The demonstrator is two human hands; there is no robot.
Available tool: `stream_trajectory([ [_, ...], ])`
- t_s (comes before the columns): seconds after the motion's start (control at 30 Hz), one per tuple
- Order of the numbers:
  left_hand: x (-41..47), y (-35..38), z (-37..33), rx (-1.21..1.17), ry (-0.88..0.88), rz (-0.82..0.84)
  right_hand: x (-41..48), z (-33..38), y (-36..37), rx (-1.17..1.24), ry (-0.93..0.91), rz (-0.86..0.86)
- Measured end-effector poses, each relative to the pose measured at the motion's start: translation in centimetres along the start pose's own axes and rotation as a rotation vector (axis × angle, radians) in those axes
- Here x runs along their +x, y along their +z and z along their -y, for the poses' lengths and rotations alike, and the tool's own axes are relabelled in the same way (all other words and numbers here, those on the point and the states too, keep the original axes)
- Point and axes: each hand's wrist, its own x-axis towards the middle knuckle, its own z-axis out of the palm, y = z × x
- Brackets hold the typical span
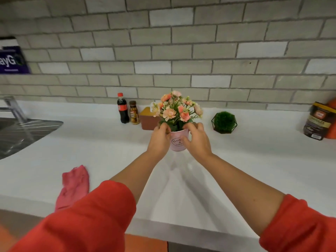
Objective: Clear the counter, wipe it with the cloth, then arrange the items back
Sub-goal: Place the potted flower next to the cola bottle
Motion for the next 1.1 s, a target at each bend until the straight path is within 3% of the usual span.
stream_trajectory([
  [0.4, 2.1, -5.4, 8.8, -0.013, -0.108, -0.120, 5.3, 3.1, 9.0, 0.065, -0.108, 0.170],
  [0.7, 7.7, -7.2, 15.5, -0.055, -0.207, -0.115, 11.7, 4.0, 17.1, 0.162, -0.117, 0.284],
  [1.1, 13.4, -11.9, 24.0, -0.129, -0.245, -0.152, 17.3, 9.5, 25.4, 0.248, -0.144, 0.278],
])
